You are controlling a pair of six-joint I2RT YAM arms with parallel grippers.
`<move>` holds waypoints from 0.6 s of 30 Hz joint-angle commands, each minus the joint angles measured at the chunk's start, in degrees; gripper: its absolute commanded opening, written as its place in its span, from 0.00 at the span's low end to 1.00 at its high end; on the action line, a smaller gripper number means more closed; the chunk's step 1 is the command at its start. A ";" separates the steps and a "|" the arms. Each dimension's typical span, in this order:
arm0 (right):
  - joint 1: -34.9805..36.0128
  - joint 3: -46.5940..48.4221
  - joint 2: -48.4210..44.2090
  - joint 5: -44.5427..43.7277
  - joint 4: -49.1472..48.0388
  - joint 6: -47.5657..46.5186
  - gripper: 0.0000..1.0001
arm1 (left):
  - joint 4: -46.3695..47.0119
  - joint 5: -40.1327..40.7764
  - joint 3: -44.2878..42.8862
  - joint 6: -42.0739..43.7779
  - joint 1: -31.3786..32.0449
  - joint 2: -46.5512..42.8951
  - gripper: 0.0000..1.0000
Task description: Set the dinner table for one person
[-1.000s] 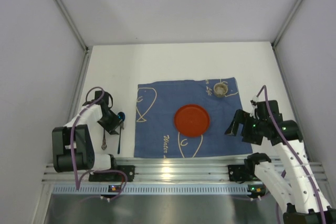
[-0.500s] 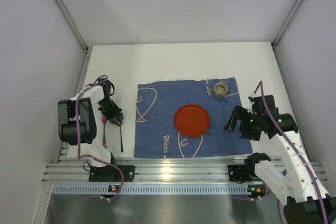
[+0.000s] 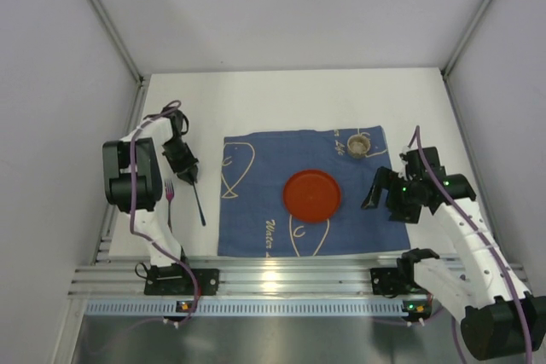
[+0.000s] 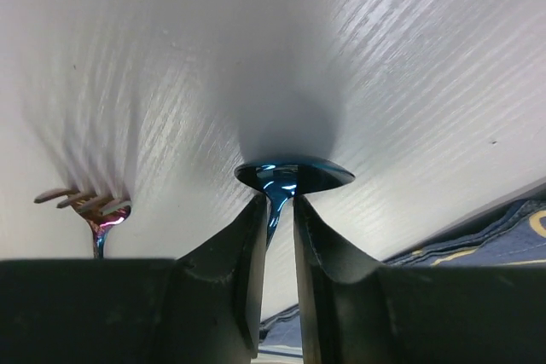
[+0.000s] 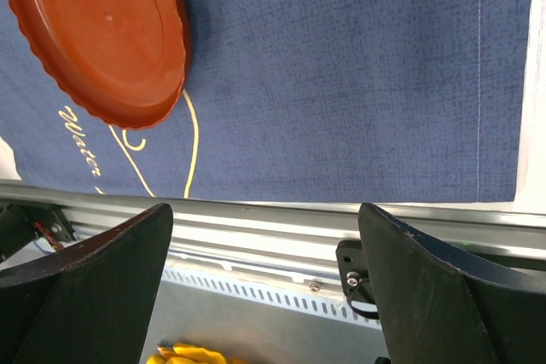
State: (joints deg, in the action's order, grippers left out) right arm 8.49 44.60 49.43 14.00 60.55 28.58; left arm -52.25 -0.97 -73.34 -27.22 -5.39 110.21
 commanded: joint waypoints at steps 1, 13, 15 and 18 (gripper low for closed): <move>0.21 1.28 0.93 -0.64 -3.07 0.51 0.90 | 20.96 9.94 -0.75 2.26 0.20 4.49 0.25; 0.30 -0.21 1.81 -0.47 -5.01 1.22 0.90 | 26.67 12.93 9.62 2.79 4.68 -2.38 0.23; 0.12 -0.13 1.81 -0.46 -4.92 0.87 0.90 | 26.67 12.49 9.45 3.22 4.77 -1.50 0.05; 0.21 0.14 1.46 -0.55 -4.74 0.51 0.90 | 26.58 11.70 9.01 3.93 4.95 -1.14 0.00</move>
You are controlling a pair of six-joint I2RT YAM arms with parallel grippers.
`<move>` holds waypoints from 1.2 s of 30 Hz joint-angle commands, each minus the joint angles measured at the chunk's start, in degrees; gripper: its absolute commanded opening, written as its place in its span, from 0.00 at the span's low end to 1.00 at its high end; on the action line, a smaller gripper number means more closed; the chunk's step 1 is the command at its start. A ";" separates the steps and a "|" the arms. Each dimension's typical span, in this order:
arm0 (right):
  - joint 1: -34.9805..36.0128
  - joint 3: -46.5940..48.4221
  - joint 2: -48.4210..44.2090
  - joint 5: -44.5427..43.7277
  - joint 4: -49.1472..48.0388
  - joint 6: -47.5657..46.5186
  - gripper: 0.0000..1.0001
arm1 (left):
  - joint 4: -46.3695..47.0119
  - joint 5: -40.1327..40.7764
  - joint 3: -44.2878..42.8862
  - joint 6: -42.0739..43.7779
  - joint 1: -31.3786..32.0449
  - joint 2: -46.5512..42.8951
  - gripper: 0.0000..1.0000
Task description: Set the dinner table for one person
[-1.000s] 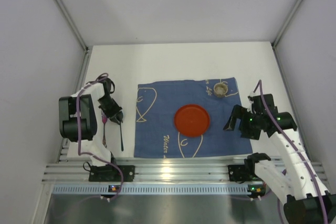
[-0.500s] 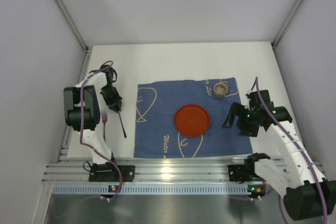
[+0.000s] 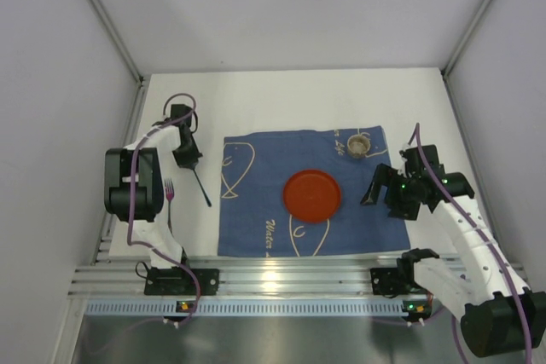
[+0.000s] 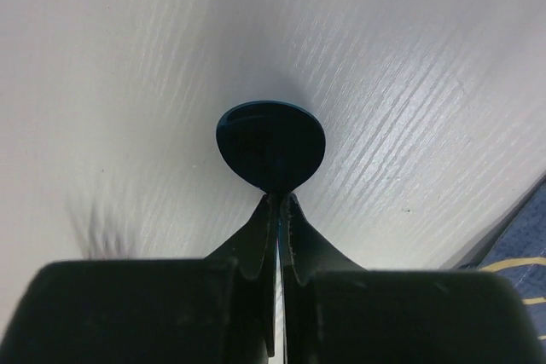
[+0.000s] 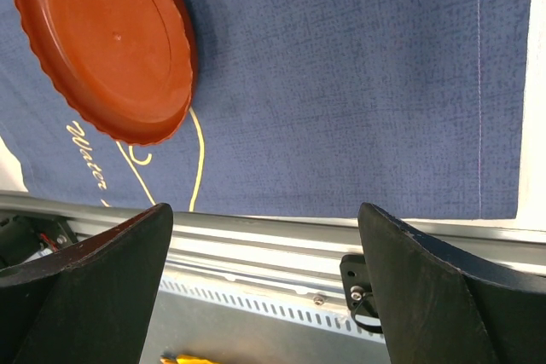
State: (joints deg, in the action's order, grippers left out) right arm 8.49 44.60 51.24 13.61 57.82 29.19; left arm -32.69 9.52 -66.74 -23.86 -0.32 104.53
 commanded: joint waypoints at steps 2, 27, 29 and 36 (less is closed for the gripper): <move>0.30 0.22 -0.53 -0.07 -1.75 -0.10 0.90 | 6.59 0.68 2.05 0.83 -0.04 3.93 0.00; 0.21 4.69 -13.80 -3.23 10.98 4.73 0.93 | -10.73 2.17 -20.97 -15.86 36.31 -14.02 0.00; 0.21 6.63 -15.20 -4.55 12.75 5.26 0.97 | -9.07 2.08 -22.64 -19.29 40.20 -12.08 0.00; 0.21 14.55 -18.90 -6.84 21.09 5.18 1.00 | -6.08 1.21 -34.32 -26.14 54.61 3.89 0.00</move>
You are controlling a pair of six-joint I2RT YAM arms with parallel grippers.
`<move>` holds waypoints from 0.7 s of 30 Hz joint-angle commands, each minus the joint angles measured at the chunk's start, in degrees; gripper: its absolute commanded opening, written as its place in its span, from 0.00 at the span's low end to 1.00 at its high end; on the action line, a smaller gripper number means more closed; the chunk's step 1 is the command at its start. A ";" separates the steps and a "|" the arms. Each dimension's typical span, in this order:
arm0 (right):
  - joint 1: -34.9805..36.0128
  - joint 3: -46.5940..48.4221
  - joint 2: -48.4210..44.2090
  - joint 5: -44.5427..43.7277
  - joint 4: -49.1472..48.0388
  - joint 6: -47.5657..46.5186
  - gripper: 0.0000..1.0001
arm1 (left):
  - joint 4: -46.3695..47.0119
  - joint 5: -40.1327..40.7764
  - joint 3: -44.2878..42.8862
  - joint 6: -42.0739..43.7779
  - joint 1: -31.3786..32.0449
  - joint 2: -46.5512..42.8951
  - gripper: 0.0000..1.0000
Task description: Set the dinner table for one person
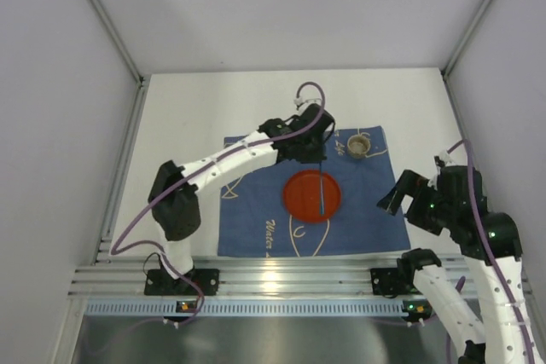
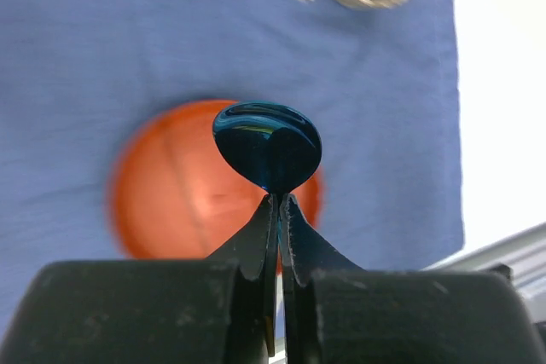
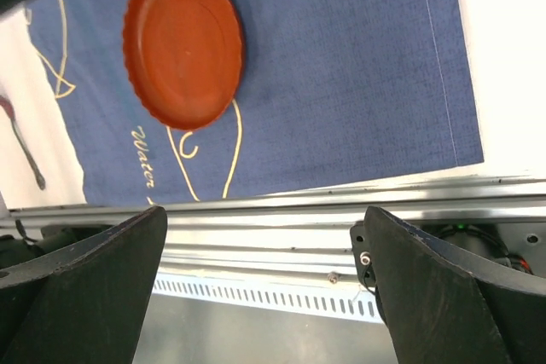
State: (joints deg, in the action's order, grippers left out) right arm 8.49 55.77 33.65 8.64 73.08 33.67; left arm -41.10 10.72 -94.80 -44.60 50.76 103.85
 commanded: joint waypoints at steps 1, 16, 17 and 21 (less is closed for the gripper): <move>0.21 3.56 -1.65 -1.88 6.54 0.61 1.00 | 3.04 -0.35 -8.88 -6.11 4.34 6.34 0.00; 0.39 5.93 -8.51 1.38 12.61 -3.17 1.00 | 14.73 -8.25 -14.96 -19.91 9.00 25.25 0.00; 0.47 5.84 -8.34 1.46 12.61 -3.26 1.00 | 14.13 -8.17 -16.01 -19.91 9.09 26.04 0.00; 0.39 4.97 -7.55 0.94 12.70 -4.31 1.00 | 10.45 -8.96 -22.24 -18.25 9.35 31.31 0.04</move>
State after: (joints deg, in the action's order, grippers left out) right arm 8.51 59.81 25.30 9.26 76.47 30.98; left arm -31.29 3.38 -111.48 -62.24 59.55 133.69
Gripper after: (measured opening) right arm 0.996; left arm 0.024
